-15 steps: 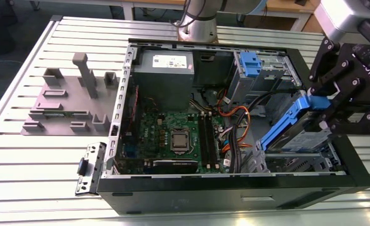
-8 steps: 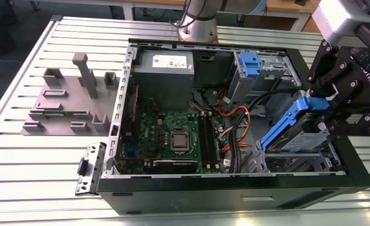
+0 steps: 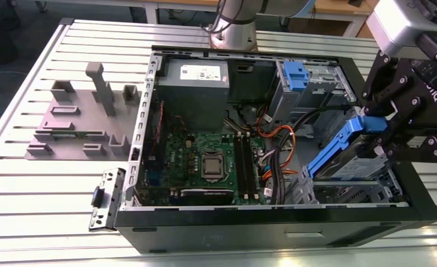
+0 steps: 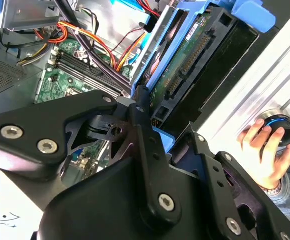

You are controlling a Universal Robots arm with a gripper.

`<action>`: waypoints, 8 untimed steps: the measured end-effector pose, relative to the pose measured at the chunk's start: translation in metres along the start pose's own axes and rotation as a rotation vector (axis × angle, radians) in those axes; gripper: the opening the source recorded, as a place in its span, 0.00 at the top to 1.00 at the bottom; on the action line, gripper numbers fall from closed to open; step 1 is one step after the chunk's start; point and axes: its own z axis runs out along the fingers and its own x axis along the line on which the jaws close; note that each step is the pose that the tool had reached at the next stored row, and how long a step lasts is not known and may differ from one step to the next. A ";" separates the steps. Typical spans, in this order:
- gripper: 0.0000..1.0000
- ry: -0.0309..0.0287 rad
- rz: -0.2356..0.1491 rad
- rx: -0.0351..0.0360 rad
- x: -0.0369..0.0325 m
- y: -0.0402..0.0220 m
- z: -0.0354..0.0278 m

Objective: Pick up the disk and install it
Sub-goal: 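Pick up the disk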

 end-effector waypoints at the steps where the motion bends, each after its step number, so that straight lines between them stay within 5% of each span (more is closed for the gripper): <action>1: 0.64 0.0000 0.000 0.0000 0.0000 0.0000 0.0003; 8: 0.64 0.0000 0.000 0.0000 0.0002 0.0000 0.0024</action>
